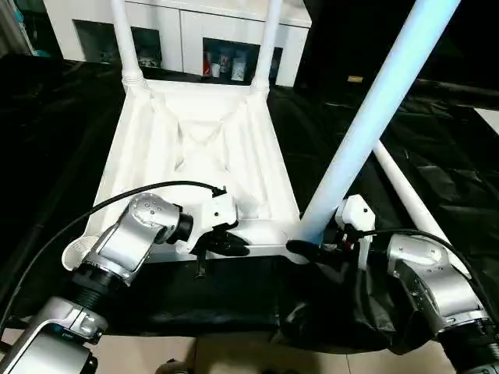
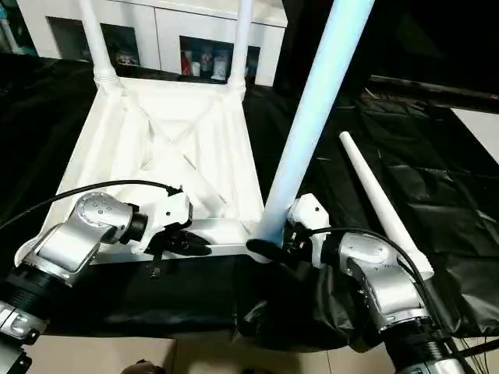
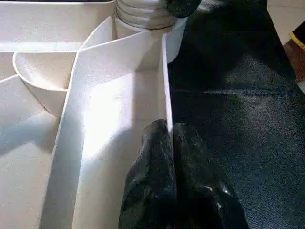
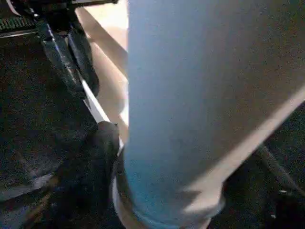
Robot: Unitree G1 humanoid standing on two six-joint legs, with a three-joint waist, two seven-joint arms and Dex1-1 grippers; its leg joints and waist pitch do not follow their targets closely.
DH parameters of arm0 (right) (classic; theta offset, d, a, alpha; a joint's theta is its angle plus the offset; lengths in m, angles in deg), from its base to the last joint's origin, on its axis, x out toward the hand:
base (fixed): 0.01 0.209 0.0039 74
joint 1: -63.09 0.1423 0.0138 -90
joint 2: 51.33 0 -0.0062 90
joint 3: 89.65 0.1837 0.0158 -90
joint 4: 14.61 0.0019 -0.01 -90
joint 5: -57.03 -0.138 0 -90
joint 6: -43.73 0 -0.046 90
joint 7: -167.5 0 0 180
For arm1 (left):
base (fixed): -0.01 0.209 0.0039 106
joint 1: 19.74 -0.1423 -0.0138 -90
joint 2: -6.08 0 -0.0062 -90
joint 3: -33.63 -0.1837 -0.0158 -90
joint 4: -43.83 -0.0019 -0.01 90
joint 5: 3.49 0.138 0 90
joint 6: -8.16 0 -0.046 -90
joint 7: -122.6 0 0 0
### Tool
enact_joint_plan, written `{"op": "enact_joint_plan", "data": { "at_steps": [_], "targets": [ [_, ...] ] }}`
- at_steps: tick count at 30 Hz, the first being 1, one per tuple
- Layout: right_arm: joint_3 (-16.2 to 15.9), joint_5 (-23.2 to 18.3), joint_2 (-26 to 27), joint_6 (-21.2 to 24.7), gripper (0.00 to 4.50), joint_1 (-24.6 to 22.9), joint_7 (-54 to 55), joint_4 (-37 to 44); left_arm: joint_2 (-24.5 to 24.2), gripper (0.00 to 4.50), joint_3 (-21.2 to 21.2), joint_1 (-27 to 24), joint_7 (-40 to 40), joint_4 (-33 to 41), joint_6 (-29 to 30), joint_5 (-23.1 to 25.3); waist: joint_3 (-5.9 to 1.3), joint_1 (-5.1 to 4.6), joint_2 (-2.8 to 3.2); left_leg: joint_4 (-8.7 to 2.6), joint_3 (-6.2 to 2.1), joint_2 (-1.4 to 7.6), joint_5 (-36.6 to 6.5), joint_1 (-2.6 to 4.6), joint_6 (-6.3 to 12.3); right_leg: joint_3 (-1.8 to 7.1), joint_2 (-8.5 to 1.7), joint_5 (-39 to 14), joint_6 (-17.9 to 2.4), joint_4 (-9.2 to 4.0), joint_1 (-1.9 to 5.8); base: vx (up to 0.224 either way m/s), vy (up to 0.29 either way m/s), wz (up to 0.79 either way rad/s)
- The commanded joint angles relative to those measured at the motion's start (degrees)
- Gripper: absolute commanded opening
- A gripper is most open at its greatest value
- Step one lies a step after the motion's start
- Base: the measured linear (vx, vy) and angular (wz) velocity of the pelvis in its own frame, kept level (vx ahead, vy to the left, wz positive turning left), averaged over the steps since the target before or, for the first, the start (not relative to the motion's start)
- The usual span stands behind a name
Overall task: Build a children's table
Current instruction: Insert table leg to table base, then rotate leg to tighten
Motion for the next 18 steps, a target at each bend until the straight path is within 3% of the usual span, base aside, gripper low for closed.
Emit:
{"op": "enact_joint_plan", "data": {
  "at_steps": [1,12,15,18],
  "targets": [
    [-1.23,1.29,0.29,0.54,2.73,-0.52,-0.39,-1.6,2.51,0.0,0.95,1.4,-1.31,1.51,-2.49,-3.8,-4.33,-0.04,-0.03,-3.9,-1.26,2.85,-8.89,0.75,2.46,2.93,-4.31,-14.94,-9.96,-3.47,3.01,0.0,0.0,0.0],
    [-1.5,1.71,0.61,-0.87,2.64,-1.06,-1.06,-4.08,2.15,0.0,1.02,1.45,-1.79,1.03,-2.65,-3.8,-4.25,-0.05,0.06,-3.84,-1.28,2.8,-8.88,0.72,2.6,2.9,-4.23,-14.62,-10.19,-3.37,3.06,0.0,0.0,0.0],
    [-0.08,0.67,1.98,0.35,2.64,-1.37,0.78,-5.99,2.61,0.0,1.43,1.24,-1.62,0.97,-2.12,-4.42,-4.19,-0.15,0.11,-3.87,-1.3,2.77,-9.5,0.72,2.48,2.88,-4.23,-15.17,-10.21,-3.48,3.05,0.0,0.0,0.0],
    [3.86,-0.78,5.54,1.05,2.64,0.38,7.34,-11.78,4.64,0.0,2.38,1.54,0.88,-0.16,-0.95,-4.85,-4.06,-0.44,0.2,-4.02,-1.47,2.8,-11.61,0.83,1.51,2.79,-4.39,-18.89,-9.66,-3.95,2.9,0.0,0.0,0.0]
  ]
}}
